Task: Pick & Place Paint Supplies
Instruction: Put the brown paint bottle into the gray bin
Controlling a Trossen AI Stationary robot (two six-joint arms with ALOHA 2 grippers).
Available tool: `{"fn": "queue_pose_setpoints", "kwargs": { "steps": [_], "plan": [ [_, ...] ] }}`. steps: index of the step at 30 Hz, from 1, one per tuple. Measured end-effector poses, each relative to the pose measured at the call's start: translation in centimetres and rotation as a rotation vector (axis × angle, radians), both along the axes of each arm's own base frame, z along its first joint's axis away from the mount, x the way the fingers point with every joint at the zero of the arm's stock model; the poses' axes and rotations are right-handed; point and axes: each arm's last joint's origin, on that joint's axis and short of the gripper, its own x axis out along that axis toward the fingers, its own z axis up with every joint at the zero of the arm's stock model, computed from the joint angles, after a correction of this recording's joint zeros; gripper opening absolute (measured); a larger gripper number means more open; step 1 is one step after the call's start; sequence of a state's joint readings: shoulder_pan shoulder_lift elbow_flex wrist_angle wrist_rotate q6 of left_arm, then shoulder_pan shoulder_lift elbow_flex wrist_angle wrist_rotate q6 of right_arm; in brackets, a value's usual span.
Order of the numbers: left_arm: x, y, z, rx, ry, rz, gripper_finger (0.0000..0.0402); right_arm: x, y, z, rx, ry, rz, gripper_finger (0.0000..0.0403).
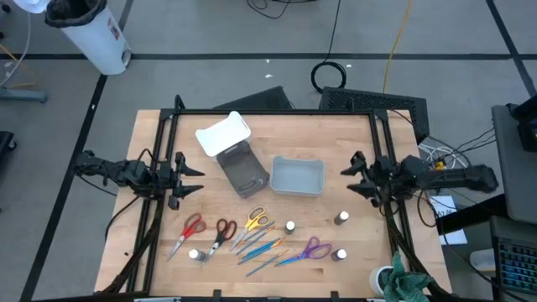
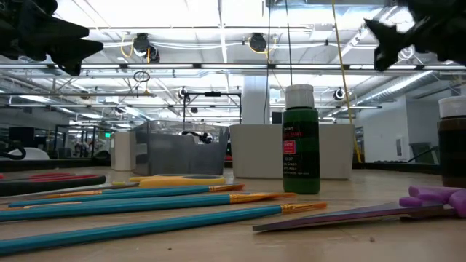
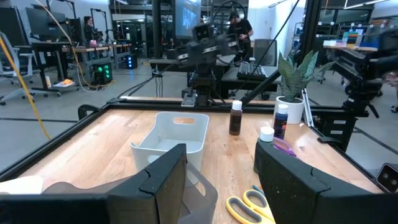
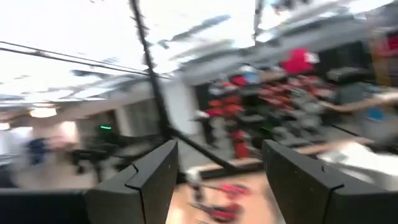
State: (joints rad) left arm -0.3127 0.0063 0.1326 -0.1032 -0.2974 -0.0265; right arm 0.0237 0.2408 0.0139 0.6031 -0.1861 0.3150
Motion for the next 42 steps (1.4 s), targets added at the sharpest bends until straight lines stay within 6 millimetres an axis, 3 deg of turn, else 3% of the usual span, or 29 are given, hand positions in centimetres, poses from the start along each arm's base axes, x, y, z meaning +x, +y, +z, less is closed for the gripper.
{"fn": "queue_pose_setpoints", "kwargs": {
  "steps": [4,7,10,13,16,20,25,36,42],
  "plan": [
    [0.0,0.0,0.0,0.0,0.0,0.0,0.02,0.4,1.8,0.7,-0.091,-0.094,0.061,0.0199],
    [0.0,0.0,0.0,0.0,0.0,0.0,0.02,1.1,3.2,0.1,-0.218,-0.006,0.067,0.0149],
    [0.0,0.0,0.0,0.0,0.0,0.0,0.02,2.1,4.4,2.6,-0.314,0.076,0.052,0.0075],
    [0.0,0.0,0.0,0.0,0.0,-0.001,0.02,3.0,5.4,5.1,-0.387,0.264,0.033,0.0013],
    [0.0,0.0,0.0,0.0,0.001,-0.001,0.02,3.7,6.2,6.9,-0.4,0.496,0.017,0.0016],
    [0.0,0.0,0.0,0.0,0.0,-0.001,0.02,4.6,7.1,8.8,-0.413,0.661,-0.015,0.0023],
    [0.0,0.0,0.0,0.0,0.0,0.0,0.02,4.9,7.2,8.9,-0.469,0.825,-0.012,0.0069],
    [0.0,0.0,0.0,0.0,0.0,0.0,0.02,5.6,8.5,4.4,-0.431,1.111,0.112,0.0287],
    [0.0,0.0,0.0,0.0,0.0,0.0,0.02,5.7,8.5,1.6,-0.499,1.248,0.094,0.0323]
  ]
}}
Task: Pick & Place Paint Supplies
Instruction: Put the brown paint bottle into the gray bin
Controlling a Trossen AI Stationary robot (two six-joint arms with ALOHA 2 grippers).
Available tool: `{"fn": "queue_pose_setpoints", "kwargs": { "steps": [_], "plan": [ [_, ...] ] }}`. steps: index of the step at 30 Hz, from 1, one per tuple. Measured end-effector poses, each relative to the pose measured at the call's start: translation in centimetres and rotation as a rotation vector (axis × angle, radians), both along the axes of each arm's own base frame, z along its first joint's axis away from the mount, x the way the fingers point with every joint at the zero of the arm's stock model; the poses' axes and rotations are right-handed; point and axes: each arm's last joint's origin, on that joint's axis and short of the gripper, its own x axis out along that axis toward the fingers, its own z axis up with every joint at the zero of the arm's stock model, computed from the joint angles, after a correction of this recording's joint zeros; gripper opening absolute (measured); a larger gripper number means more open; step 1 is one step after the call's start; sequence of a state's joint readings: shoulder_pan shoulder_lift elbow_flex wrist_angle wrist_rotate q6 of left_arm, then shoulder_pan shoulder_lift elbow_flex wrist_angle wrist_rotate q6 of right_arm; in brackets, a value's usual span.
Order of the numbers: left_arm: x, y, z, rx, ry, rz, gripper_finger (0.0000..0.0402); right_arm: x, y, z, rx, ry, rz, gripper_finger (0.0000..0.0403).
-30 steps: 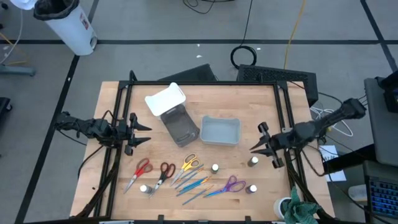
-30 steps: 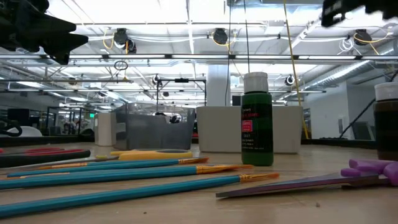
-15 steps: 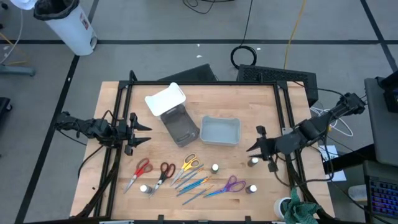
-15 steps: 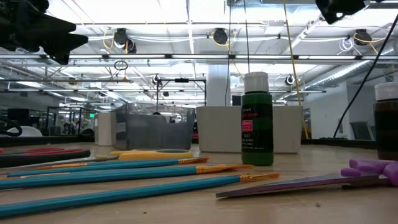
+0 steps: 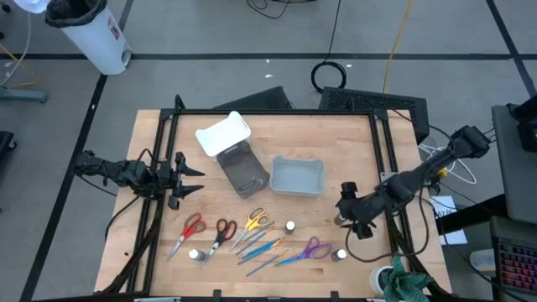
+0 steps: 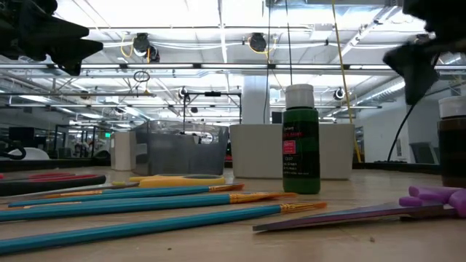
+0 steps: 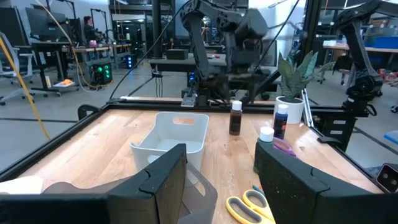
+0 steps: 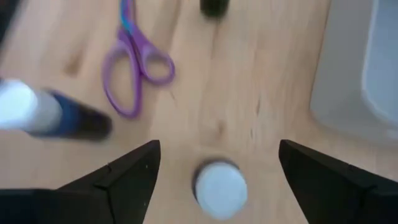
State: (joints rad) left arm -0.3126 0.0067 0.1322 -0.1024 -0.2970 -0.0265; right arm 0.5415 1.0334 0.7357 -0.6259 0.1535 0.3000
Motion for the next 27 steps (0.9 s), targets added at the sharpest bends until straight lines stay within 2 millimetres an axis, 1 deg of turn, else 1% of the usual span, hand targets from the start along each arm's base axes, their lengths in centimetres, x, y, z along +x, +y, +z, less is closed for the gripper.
{"fn": "queue_pose_setpoints", "kwargs": {
  "steps": [5,14,20,27],
  "plan": [
    [0.0,0.0,0.0,0.0,0.0,0.0,0.02,-0.29,-0.19,-1.02,-0.028,0.085,-0.036,0.0313],
    [0.0,0.0,0.0,0.0,0.0,0.0,0.02,-0.4,-0.26,-0.98,-0.01,0.095,-0.07,0.0271],
    [0.0,0.0,0.0,0.0,0.0,0.0,0.02,-0.41,-0.26,-0.99,-0.01,0.096,-0.07,0.0222],
    [0.0,0.0,0.0,0.0,0.0,0.0,0.02,-0.4,-0.26,-0.96,-0.009,0.094,-0.07,0.0146]
  ]
}}
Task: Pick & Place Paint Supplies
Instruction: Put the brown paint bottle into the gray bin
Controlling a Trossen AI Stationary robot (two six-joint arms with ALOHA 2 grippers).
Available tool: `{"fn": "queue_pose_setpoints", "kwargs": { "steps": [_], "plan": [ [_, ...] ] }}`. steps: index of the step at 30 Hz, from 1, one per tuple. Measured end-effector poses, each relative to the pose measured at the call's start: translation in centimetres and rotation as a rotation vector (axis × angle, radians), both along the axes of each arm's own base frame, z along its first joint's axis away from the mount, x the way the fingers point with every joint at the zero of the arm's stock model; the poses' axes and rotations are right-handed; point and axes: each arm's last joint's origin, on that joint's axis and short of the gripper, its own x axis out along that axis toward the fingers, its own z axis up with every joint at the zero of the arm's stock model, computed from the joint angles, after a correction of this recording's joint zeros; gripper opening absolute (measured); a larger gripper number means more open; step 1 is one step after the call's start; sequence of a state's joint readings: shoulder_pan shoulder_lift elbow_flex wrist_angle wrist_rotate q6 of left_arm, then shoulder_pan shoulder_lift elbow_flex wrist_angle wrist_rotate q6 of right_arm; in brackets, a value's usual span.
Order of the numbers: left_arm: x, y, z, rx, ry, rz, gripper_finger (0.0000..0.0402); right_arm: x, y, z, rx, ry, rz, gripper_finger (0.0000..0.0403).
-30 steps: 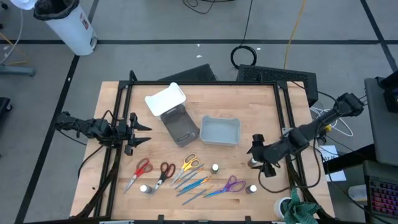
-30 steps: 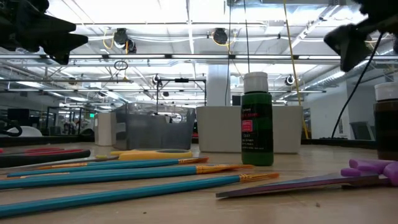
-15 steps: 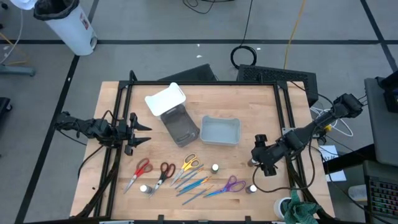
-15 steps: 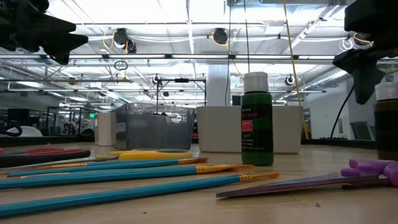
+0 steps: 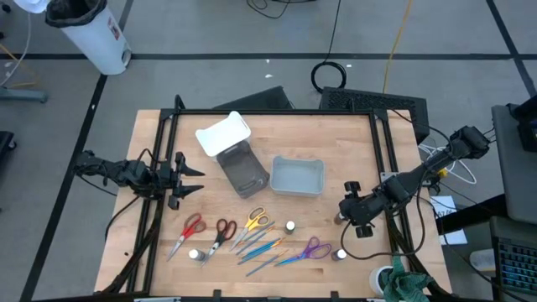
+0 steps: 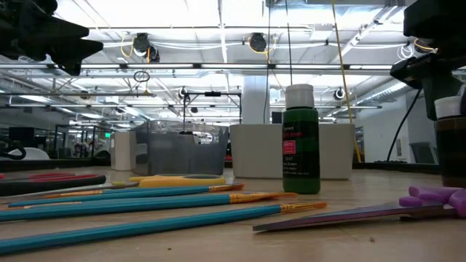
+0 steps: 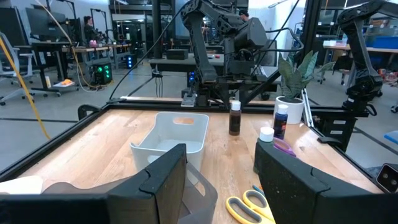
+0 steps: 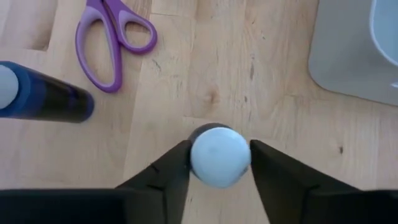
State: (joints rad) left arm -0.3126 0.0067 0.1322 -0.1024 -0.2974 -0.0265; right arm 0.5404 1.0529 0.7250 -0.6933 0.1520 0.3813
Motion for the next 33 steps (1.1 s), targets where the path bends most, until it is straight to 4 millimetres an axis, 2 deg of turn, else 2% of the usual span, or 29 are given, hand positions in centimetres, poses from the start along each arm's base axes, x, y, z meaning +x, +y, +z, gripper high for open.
{"fn": "queue_pose_setpoints", "kwargs": {
  "steps": [4,14,21,26,33],
  "plan": [
    [0.0,0.0,0.0,0.0,0.0,0.0,0.02,-0.1,-0.1,0.3,0.011,-0.019,-0.002,0.0105],
    [0.0,0.0,0.0,0.0,0.0,-0.001,0.02,0.0,-1.0,2.7,0.097,-0.116,-0.098,0.0114],
    [0.0,0.0,0.0,0.0,0.0,0.0,0.02,-0.1,-1.0,3.0,0.111,-0.127,-0.098,0.0105],
    [0.0,0.0,0.0,0.0,0.0,0.0,0.02,0.4,-0.6,3.4,0.171,-0.174,-0.003,0.0105],
    [0.0,0.0,0.0,0.0,0.0,0.0,0.02,1.4,0.8,5.1,0.347,-0.344,0.284,0.0105]
  ]
}}
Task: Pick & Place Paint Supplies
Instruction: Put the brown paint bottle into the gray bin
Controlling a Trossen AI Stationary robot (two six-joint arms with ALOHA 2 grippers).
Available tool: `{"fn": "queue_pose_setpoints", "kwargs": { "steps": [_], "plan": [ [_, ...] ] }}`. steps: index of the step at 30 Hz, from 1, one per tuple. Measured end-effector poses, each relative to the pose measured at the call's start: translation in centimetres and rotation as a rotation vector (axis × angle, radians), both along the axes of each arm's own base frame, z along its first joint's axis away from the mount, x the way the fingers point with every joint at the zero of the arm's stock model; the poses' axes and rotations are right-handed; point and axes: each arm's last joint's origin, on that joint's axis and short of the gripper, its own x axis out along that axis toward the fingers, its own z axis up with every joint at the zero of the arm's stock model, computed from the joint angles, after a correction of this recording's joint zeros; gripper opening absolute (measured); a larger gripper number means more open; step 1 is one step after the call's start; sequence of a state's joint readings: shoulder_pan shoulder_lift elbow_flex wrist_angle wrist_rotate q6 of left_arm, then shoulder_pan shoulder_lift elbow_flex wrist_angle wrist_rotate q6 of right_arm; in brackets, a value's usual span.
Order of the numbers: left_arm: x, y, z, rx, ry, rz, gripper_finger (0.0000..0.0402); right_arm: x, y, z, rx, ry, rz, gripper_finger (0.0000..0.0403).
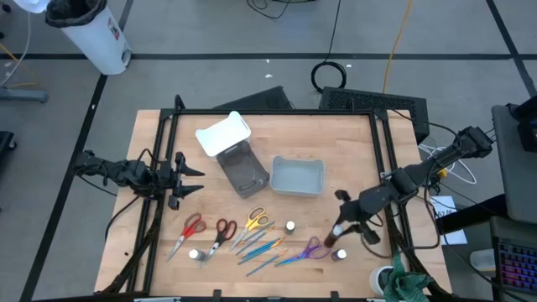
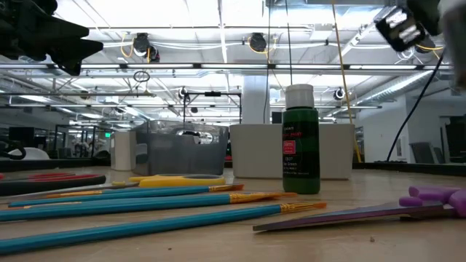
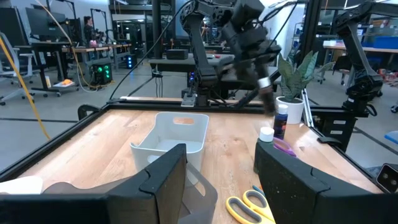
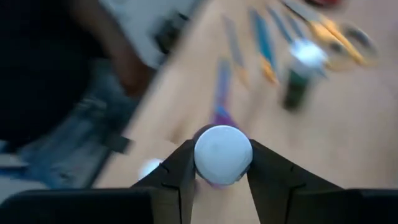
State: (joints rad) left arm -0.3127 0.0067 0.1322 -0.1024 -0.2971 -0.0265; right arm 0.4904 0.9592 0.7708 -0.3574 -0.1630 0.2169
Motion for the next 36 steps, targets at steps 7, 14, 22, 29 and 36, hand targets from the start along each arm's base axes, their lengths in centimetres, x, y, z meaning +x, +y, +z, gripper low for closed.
{"fn": "queue_pose_setpoints", "kwargs": {
  "steps": [7,14,22,29,36],
  "plan": [
    [0.0,0.0,0.0,0.0,0.0,0.0,0.02,0.5,0.9,1.7,0.115,-0.189,0.217,0.0105],
    [0.0,0.0,0.0,0.0,0.0,0.0,0.02,0.9,1.0,2.6,0.086,-0.345,0.202,0.0105],
    [0.0,0.0,0.0,0.0,0.0,0.0,0.02,1.9,-0.8,2.8,-0.213,-0.45,-0.434,0.0107],
    [0.0,0.0,0.0,0.0,0.0,0.0,0.02,1.8,-2.0,3.1,-0.435,-0.499,-0.817,0.011],
    [0.0,0.0,0.0,0.0,0.0,0.0,0.02,1.8,-2.6,2.9,-0.486,-0.498,-0.934,0.0104]
  ]
}}
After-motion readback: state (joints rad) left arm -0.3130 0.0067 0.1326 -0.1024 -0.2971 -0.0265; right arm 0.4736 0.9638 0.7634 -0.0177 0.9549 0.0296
